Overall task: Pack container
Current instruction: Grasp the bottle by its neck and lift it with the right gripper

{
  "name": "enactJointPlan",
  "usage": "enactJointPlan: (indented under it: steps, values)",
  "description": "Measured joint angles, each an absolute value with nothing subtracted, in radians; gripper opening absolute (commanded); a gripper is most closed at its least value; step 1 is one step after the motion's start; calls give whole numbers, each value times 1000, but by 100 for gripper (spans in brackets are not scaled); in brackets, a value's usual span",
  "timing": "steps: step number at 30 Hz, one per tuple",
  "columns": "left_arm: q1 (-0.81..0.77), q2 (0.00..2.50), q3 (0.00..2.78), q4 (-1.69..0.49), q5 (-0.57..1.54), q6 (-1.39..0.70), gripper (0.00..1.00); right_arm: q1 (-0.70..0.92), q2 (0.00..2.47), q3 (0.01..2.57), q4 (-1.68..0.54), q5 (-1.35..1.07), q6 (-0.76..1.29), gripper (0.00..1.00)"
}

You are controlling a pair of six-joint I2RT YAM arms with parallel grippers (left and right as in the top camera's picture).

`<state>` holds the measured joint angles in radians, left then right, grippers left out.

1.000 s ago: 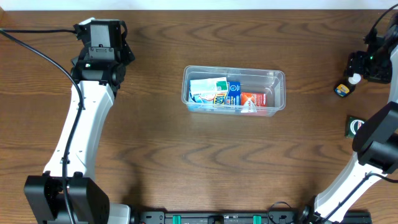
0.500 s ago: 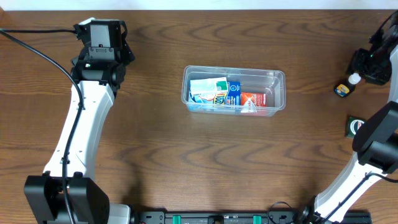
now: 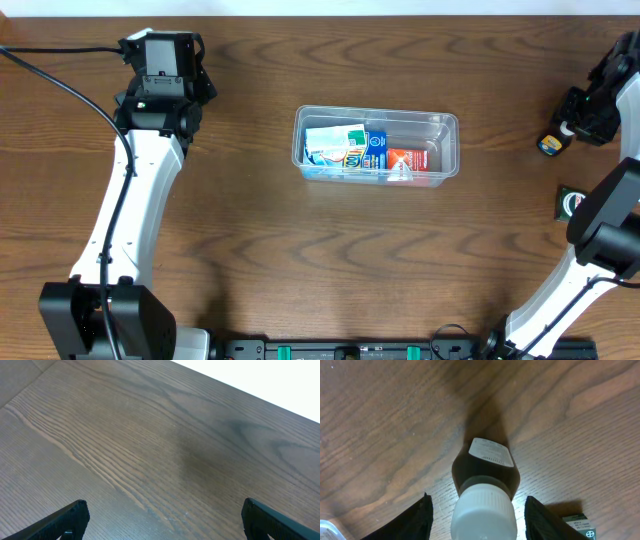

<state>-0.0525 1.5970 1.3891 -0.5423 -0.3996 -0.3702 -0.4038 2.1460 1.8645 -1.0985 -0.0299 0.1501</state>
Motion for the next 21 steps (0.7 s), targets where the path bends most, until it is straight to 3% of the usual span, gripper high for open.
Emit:
enactJointPlan:
  steps: [13, 21]
  values:
    - [-52, 1597, 1389, -542, -400, -370, 98, -404, 2146, 1864, -1087, -30, 157, 30]
    - [-52, 1597, 1389, -542, -400, -370, 98, -404, 2146, 1864, -1086, -30, 159, 28]
